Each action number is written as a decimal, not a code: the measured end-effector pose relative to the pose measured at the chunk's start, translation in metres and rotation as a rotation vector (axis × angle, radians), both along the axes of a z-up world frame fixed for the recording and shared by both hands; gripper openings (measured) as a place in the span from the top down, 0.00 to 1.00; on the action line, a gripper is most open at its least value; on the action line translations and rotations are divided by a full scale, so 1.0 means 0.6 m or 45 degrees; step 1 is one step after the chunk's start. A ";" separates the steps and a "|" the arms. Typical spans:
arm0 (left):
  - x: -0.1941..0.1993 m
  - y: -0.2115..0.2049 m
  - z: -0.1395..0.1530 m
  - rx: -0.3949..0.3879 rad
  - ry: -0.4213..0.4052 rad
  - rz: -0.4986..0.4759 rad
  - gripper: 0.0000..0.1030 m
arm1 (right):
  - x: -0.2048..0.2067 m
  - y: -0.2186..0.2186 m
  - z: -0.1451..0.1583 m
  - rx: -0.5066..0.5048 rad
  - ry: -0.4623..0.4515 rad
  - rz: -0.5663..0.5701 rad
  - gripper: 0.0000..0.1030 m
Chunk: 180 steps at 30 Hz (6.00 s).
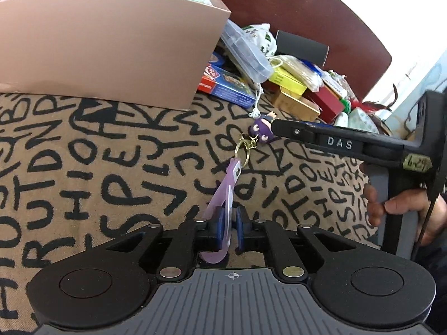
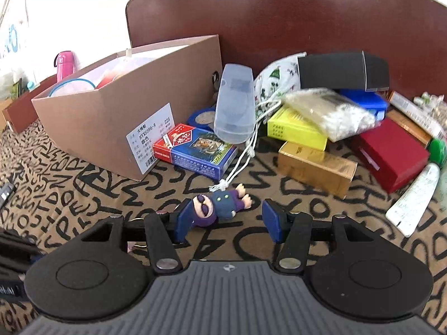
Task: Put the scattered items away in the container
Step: 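Carry the purple keychain with the right tool over the cardboard box, then open the right tool to drop the keychain into the cardboard box, then move both tools back over the remaining scattered items, then grasp the gold box with the left tool while the right tool grasps the white tube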
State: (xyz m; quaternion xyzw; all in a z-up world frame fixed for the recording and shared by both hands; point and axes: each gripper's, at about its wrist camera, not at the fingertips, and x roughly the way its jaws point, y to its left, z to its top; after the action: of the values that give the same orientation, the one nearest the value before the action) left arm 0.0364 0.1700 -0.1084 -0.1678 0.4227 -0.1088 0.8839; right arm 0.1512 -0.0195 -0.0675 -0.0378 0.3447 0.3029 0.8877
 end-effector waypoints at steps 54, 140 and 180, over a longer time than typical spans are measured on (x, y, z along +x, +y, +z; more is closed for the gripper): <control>0.016 0.247 0.244 0.017 -0.629 0.446 1.00 | 0.030 0.362 0.322 0.035 -0.487 0.410 0.55; 0.048 -0.066 0.065 0.072 -0.257 0.150 0.00 | -0.071 -0.161 0.006 0.103 0.091 -0.497 0.01; 0.333 -0.237 -0.018 0.165 -0.211 -0.127 0.13 | 0.104 -0.195 -0.042 -0.145 -0.104 -0.568 0.35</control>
State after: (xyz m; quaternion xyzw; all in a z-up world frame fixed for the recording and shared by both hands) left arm 0.2364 0.0277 -0.1193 -0.0795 0.3621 -0.1388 0.9183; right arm 0.2138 -0.1364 -0.0928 -0.0231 0.3248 0.0774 0.9423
